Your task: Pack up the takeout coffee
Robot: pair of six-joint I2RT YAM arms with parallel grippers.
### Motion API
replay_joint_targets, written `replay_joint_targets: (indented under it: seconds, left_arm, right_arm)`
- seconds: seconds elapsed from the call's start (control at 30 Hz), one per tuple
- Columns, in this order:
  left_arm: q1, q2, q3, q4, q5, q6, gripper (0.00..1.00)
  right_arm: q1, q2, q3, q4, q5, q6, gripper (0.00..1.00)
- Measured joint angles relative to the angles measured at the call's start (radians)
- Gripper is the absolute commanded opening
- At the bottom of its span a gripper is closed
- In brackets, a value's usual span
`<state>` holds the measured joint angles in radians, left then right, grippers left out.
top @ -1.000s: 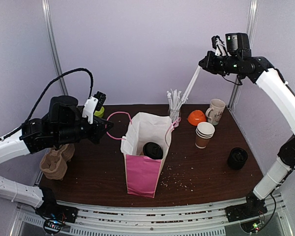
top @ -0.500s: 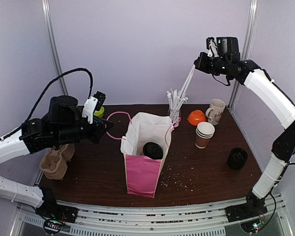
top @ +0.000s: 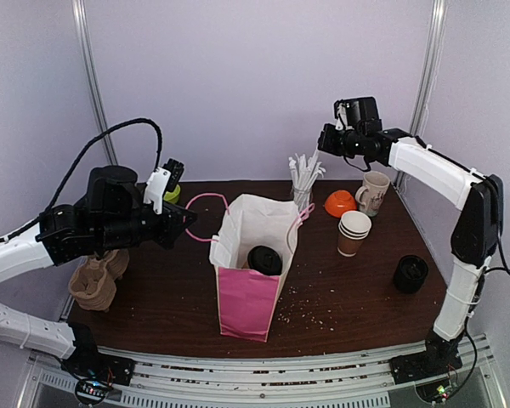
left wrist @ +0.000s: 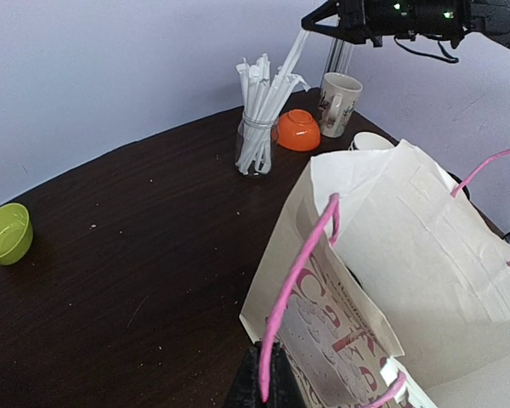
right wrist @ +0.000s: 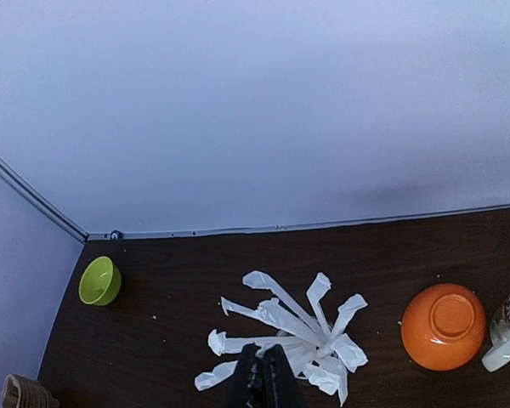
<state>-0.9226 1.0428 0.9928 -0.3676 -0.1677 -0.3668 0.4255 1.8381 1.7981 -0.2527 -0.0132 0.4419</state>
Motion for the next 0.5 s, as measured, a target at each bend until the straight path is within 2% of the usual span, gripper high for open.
replay_joint_targets:
  seconds: [0.03,0.13,0.2,0.3,0.5]
  left_arm:
    - [0.000,0.002,0.000,0.000,0.000,-0.002,0.00]
    - [0.000,0.005,0.000,0.000,0.003,-0.006,0.00]
    - [0.000,0.006,0.000,0.000,0.004,-0.006,0.00]
    - [0.000,0.006,0.000,0.000,0.005,-0.008,0.00]
    - [0.000,0.007,0.000,0.000,0.005,-0.008,0.00]
  right_arm:
    - [0.000,0.018,-0.003,0.005,-0.002,0.003,0.07]
    - [0.000,0.078,-0.005,0.011,-0.022,0.012,0.46]
    - [0.000,0.103,-0.005,0.005,-0.043,0.013,0.60]
    - [0.000,0.097,-0.023,0.003,-0.058,0.016,0.67]
    - [0.000,-0.020,-0.077,-0.006,-0.047,-0.002,0.65]
